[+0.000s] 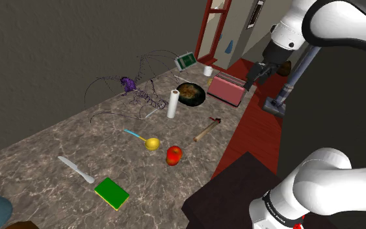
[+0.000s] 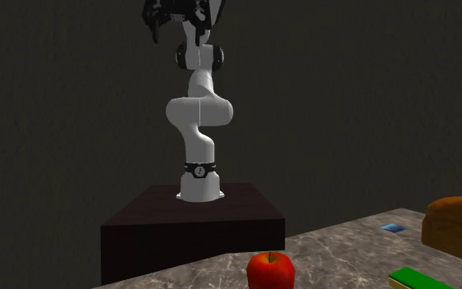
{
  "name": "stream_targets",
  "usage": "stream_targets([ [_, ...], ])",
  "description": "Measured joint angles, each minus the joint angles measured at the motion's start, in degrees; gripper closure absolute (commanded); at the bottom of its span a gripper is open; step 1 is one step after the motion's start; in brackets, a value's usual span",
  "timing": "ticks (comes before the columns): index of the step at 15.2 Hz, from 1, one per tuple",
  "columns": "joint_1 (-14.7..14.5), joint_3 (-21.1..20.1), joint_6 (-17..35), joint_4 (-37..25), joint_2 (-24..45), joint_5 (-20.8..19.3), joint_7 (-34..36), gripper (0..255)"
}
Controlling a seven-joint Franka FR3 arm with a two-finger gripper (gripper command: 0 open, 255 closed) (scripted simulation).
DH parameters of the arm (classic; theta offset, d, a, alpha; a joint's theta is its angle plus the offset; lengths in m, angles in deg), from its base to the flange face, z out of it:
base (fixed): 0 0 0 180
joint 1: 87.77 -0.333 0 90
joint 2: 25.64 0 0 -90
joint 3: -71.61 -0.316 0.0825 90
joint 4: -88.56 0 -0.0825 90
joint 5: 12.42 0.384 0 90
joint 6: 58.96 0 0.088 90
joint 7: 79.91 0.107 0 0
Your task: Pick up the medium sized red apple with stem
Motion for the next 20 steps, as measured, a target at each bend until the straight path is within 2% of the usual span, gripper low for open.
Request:
stream_targets([
  [3, -0.45, 0.04, 1.94, 1.47, 0.67, 0.39, -0.16, 0],
  [11, -3.48, 0.82, 15.95, 8.78, 8.55, 2.77, -2.19, 0],
  [20, -8.13, 1.33, 33.84, 12.59, 23.95, 7.29, -5.9, 0],
])
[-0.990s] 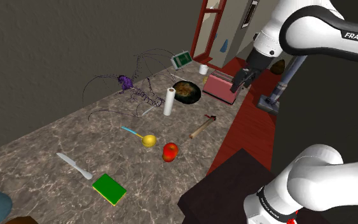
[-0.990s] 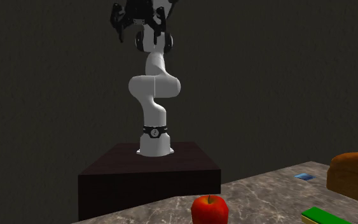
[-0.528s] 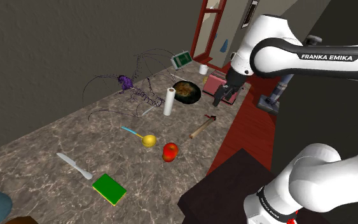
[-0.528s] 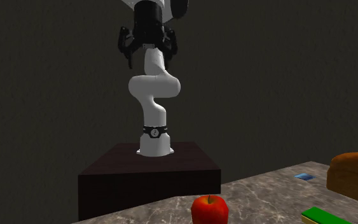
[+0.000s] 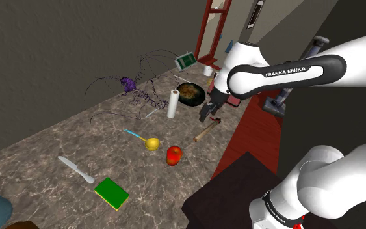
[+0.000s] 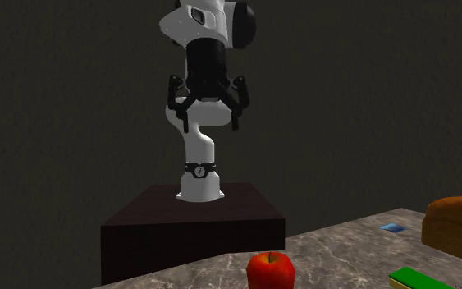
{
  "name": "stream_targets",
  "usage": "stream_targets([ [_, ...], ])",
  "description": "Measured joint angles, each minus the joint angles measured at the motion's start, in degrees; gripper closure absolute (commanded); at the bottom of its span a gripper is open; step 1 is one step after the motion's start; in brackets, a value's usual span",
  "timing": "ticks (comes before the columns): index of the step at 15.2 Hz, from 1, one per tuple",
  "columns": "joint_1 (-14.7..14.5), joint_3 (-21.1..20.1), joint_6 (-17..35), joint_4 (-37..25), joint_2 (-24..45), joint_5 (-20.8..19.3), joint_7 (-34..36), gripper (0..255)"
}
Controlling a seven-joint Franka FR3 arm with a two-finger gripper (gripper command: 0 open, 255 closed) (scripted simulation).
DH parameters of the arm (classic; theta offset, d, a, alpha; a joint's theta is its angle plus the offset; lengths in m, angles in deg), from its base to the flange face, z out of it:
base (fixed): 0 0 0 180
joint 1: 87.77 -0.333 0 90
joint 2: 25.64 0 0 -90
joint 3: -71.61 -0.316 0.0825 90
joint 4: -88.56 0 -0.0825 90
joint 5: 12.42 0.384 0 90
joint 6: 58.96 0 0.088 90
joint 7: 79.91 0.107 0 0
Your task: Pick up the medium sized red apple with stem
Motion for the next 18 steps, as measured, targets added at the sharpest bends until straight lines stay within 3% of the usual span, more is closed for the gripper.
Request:
stream_targets([
  [11, -6.0, -0.66, 17.31, -4.91, 24.07, 11.58, -10.15, 0],
  [18, -6.52, -4.88, 24.24, -11.32, 38.73, 20.26, -18.07, 0],
])
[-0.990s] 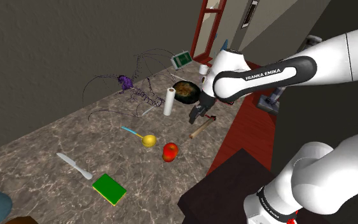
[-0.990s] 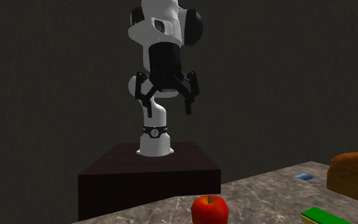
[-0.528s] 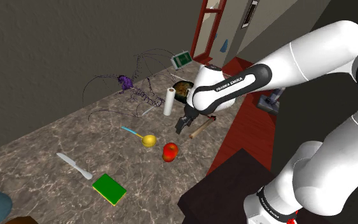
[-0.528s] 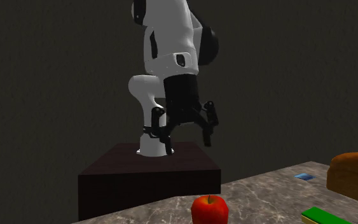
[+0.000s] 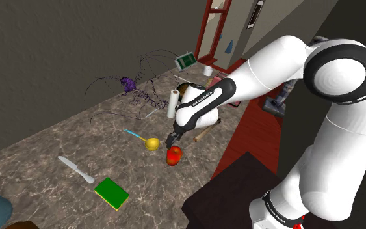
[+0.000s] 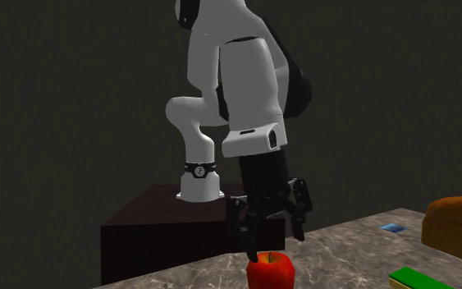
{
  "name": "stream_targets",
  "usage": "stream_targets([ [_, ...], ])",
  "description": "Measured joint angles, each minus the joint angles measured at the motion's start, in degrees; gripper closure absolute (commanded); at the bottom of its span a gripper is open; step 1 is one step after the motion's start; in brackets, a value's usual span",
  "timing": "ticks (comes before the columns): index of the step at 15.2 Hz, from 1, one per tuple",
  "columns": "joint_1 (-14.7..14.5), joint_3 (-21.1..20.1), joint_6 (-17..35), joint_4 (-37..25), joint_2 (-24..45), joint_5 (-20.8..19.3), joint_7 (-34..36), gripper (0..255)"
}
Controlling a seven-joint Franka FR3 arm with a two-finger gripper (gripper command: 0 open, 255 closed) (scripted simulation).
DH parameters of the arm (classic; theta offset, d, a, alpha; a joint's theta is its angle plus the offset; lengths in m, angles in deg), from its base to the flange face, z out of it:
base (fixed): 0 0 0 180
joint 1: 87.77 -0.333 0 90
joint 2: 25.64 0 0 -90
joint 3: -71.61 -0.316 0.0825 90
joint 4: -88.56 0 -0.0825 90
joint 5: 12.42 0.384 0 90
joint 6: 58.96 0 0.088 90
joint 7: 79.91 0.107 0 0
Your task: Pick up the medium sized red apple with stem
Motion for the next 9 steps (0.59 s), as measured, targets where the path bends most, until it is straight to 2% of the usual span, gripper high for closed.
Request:
stream_targets([
  [8, 1.45, -2.39, 4.76, -2.3, 7.26, 3.28, -3.54, 0],
  [9, 1.49, -2.51, 5.04, -2.36, 7.59, 3.43, -3.65, 255],
])
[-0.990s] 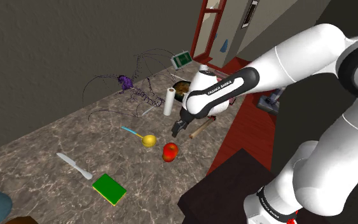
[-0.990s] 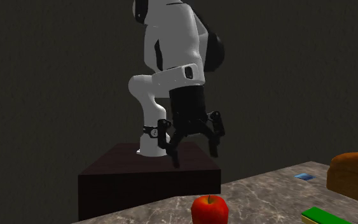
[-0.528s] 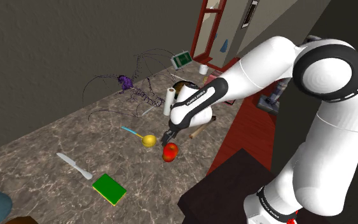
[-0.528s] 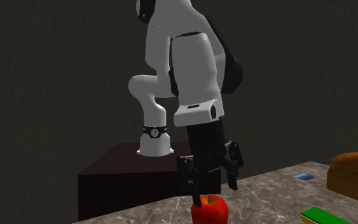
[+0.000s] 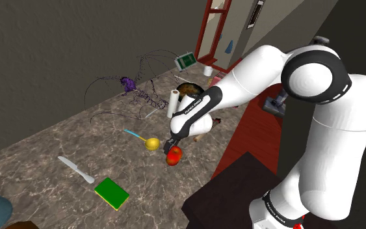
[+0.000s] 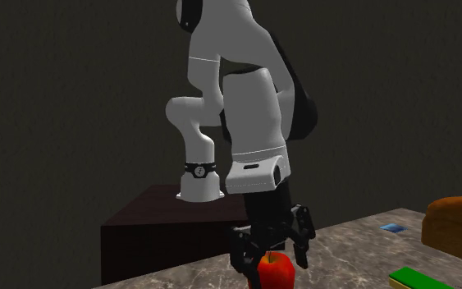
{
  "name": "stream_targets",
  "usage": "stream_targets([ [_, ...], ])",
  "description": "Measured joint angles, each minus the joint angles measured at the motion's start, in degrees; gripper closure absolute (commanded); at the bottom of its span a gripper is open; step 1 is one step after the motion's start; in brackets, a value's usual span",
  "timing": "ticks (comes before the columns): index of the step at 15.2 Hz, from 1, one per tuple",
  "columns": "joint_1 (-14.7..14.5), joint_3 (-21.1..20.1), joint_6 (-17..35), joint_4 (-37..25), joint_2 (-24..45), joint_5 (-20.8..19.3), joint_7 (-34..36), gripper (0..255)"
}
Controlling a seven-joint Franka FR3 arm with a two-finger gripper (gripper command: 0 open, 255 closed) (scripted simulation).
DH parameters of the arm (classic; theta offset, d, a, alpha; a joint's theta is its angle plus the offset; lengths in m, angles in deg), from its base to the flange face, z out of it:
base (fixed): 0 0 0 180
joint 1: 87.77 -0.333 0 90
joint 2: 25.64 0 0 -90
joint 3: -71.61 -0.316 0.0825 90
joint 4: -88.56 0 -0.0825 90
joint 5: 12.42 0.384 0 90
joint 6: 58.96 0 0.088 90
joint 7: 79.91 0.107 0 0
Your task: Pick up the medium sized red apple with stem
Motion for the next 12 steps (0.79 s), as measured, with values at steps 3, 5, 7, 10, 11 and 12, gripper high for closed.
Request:
stream_targets([
  [3, 0.06, -0.12, 0.38, -0.28, 0.29, 0.16, -0.11, 255],
  [5, 0.01, -0.1, 0.36, -0.28, 0.26, 0.13, -0.03, 255],
  [7, -0.01, -0.09, 0.33, -0.41, 0.35, 0.11, -0.02, 255],
  [10, 0.04, -0.14, 0.35, -0.38, 0.35, 0.15, -0.11, 255],
  [11, -0.03, -0.02, 0.07, -0.09, -0.05, 0.02, 0.02, 255],
  [12, -0.19, 0.17, -0.35, 0.21, -0.68, -0.21, 0.29, 255],
])
